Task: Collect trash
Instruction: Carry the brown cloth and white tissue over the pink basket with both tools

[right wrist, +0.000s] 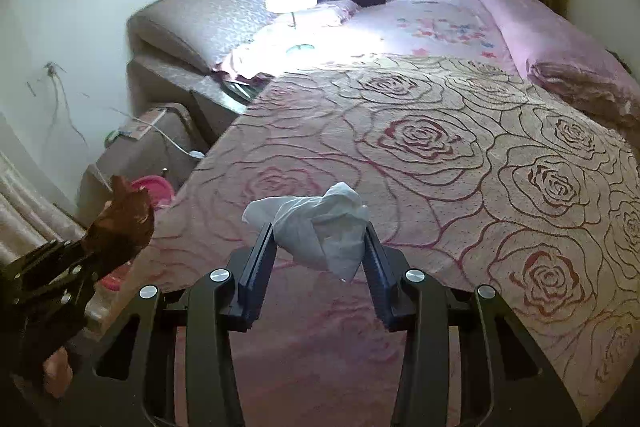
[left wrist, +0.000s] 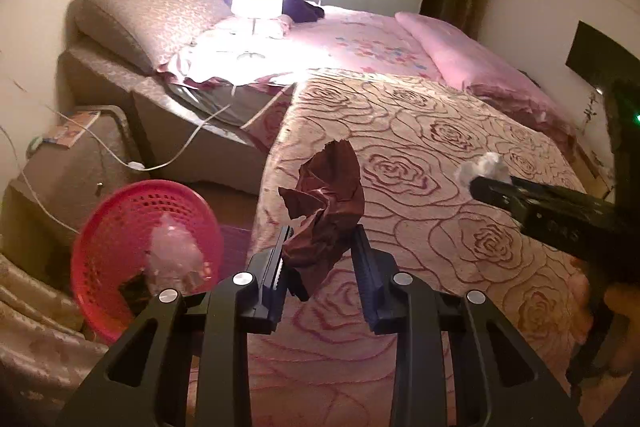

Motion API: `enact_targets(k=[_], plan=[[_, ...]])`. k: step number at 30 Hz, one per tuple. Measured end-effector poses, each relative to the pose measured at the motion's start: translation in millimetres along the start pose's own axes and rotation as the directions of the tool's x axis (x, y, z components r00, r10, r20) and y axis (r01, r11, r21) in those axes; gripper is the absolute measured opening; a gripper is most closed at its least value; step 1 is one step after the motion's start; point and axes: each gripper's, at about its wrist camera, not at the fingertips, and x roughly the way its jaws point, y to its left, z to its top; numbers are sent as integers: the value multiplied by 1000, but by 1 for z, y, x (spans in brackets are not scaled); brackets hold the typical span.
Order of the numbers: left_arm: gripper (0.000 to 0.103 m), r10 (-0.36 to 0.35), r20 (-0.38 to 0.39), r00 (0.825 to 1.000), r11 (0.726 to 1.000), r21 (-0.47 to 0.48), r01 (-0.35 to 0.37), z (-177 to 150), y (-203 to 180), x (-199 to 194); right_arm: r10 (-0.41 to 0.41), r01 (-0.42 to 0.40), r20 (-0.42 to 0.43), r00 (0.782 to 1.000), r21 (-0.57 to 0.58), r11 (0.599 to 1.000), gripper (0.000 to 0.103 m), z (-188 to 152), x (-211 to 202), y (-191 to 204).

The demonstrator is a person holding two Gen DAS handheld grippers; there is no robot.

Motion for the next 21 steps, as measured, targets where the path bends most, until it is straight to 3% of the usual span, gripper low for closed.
enact_targets(k=[7, 17, 21], plan=[[28, 71, 10, 997, 997, -3, -71, 6, 33, -20, 32, -31, 6, 999, -33, 999, 42, -1, -10, 28], [29, 184, 4, 983, 974, -135, -182, -4, 115, -31, 88, -95, -62, 994, -113, 989, 42, -6, 9, 82], [29, 190, -23, 982, 967, -171, -191, -10, 137, -20, 110, -122, -83, 990, -156, 980, 42, -5, 19, 108]])
